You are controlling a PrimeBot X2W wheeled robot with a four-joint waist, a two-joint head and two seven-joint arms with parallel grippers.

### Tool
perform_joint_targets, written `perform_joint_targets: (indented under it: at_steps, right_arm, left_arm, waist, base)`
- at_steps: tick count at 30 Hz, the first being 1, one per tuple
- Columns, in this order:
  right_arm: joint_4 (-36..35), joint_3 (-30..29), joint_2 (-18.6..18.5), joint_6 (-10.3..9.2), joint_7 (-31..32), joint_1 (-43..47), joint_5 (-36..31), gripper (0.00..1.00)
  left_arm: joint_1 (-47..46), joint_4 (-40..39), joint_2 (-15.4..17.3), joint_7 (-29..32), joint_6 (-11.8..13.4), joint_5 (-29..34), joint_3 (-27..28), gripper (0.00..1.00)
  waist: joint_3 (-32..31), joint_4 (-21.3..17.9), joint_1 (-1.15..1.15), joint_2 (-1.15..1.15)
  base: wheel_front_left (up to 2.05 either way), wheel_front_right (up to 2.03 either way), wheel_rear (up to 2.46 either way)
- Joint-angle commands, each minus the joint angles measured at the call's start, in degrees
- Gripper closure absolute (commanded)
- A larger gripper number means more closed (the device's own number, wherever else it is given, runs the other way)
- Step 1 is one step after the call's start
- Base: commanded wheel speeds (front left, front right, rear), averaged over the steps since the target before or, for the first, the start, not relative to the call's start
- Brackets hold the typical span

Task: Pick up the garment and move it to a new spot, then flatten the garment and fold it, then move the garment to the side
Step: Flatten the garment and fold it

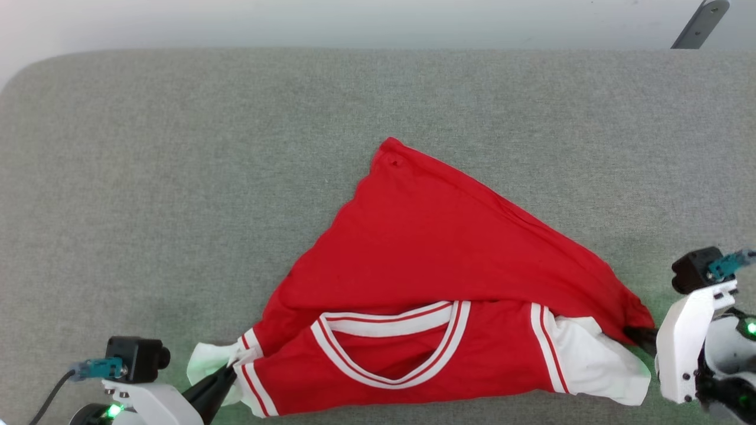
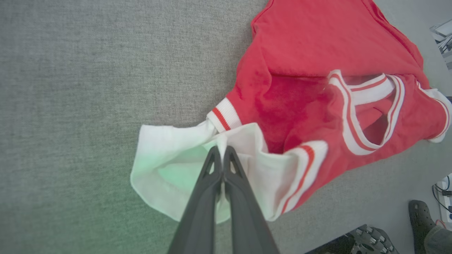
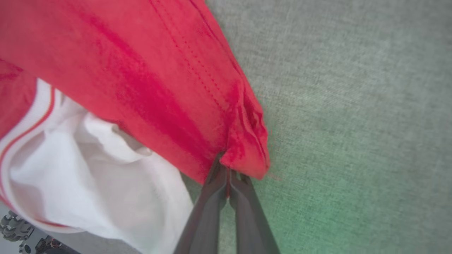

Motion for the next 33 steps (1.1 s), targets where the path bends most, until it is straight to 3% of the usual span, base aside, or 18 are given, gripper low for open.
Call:
perform_joint_targets:
  at_steps: [1, 4, 6, 7, 17, 23, 27, 33]
  right_arm:
    - [0.96, 0.51, 1.1, -0.07, 0.43, 2.96, -1.39, 1.0]
    - [1.34, -0.63, 2.89, -0.07, 0.44, 5.0, -2.75, 0.97]
    - [1.18, -1.24, 3.51, -0.07, 0.59, 5.68, -3.62, 0.39]
    - [0.86, -1.53, 3.78, -0.07, 0.95, 5.91, -3.82, 0.0]
    - [-10.29, -6.72, 3.5, -0.07, 4.42, 3.81, -5.48, 0.0]
    - [-15.82, -5.96, 5.45, -0.07, 1.14, -1.74, -9.15, 0.0]
    - [-13.0, -0.95, 6.88, -0.07, -3.59, -8.83, -10.97, 0.0]
    - [-3.16, 7.47, 7.86, -0.07, -10.08, -19.9, -11.34, 0.0]
  left_arm:
    - [0.33, 0.15, -0.21, -0.04, -0.28, -0.08, -0.01, 1.0]
    - [0.32, 0.52, -0.48, 0.12, -0.52, -0.01, -0.11, 1.0]
    - [0.24, 0.76, -0.72, 0.25, -0.74, 0.14, -0.22, 1.0]
    - [0.28, 0.85, -0.8, 0.3, -0.87, 0.16, -0.26, 1.0]
    - [0.08, 1.27, -1.49, 0.63, -1.24, 0.71, -0.69, 1.0]
    - [-1.24, 1.48, -2.67, 1.38, -1.64, 1.67, -0.91, 1.0]
    - [-2.63, 2.02, -3.9, 1.98, -2.3, 2.31, -1.0, 1.0]
    - [-4.89, 3.41, -6.26, 3.06, -3.59, 3.5, -1.23, 1.0]
  waist:
    - [-0.06, 0.03, 0.0, 0.0]
    - [-0.34, 0.11, 0.0, 0.0]
    - [-0.65, 0.34, 0.0, 0.0]
    - [-0.81, 0.45, 0.0, 0.0]
    - [-1.91, 2.37, 0.0, 0.0]
    - [-1.32, 4.46, 0.0, 0.0]
    - [-0.33, 6.17, 0.0, 0.0]
    - [1.46, 9.0, 0.0, 0.0]
  base:
    - [0.0, 0.0, 0.0]
    - [0.0, 0.0, 0.0]
    - [0.0, 0.0, 0.0]
    - [0.0, 0.0, 0.0]
    - [0.0, 0.0, 0.0]
    - [0.0, 0.0, 0.0]
    - [0.0, 0.0, 0.0]
    - [0.0, 0.0, 0.0]
